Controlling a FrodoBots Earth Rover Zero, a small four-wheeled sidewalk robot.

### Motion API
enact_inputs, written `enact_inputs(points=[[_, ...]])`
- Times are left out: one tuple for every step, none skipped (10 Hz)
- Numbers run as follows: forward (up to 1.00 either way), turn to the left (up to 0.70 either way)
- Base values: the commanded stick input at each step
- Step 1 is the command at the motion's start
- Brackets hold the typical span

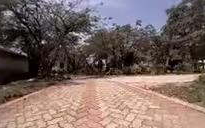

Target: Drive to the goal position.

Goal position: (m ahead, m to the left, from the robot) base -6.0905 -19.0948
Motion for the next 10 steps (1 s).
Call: enact_inputs(points=[[0.70,0.00],[0.70,0.00],[0.70,0.00],[0.70,0.00],[0.70,0.00],[0.70,0.00],[0.70,0.00],[0.70,0.00],[0.70,0.00],[0.70,0.00]])
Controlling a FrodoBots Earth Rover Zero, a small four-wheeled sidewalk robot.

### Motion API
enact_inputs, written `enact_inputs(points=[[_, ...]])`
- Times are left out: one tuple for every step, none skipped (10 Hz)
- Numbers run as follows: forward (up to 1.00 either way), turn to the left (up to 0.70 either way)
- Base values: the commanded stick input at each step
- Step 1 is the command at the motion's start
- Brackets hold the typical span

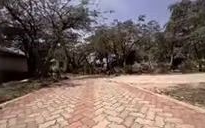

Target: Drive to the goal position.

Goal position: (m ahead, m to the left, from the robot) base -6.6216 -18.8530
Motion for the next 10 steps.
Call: enact_inputs(points=[[0.70,0.00],[0.70,0.00],[0.70,0.00],[0.70,0.00],[0.70,0.00],[0.70,0.00],[0.70,0.00],[0.70,0.00],[0.70,0.00],[0.70,0.00]])
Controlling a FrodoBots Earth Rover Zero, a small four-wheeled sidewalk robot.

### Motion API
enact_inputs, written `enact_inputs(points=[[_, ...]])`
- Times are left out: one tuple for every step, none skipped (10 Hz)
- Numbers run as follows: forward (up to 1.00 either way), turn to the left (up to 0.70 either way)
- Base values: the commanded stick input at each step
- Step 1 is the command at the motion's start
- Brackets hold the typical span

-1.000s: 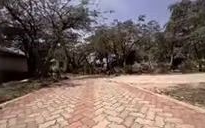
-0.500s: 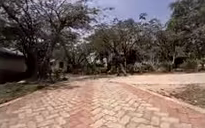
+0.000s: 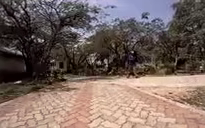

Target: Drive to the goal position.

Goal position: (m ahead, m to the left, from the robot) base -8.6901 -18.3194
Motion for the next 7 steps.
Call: enact_inputs(points=[[0.70,0.00],[0.70,0.00],[0.70,0.00],[0.70,0.00],[0.70,0.00],[0.70,0.00],[0.70,0.00]])
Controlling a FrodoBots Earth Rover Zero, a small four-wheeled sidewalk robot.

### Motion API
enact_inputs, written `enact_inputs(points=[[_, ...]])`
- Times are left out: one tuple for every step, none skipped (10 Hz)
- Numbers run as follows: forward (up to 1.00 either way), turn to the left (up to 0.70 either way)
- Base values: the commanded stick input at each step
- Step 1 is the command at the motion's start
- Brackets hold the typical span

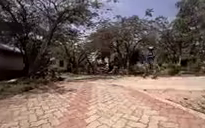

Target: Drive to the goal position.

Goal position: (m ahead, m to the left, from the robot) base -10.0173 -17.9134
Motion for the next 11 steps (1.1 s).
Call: enact_inputs(points=[[0.70,0.00],[0.70,0.00],[0.70,0.00],[0.70,0.00],[0.70,0.00],[0.70,0.00],[0.70,0.00],[0.70,0.00],[0.70,0.00],[0.70,0.00],[0.70,0.00]])
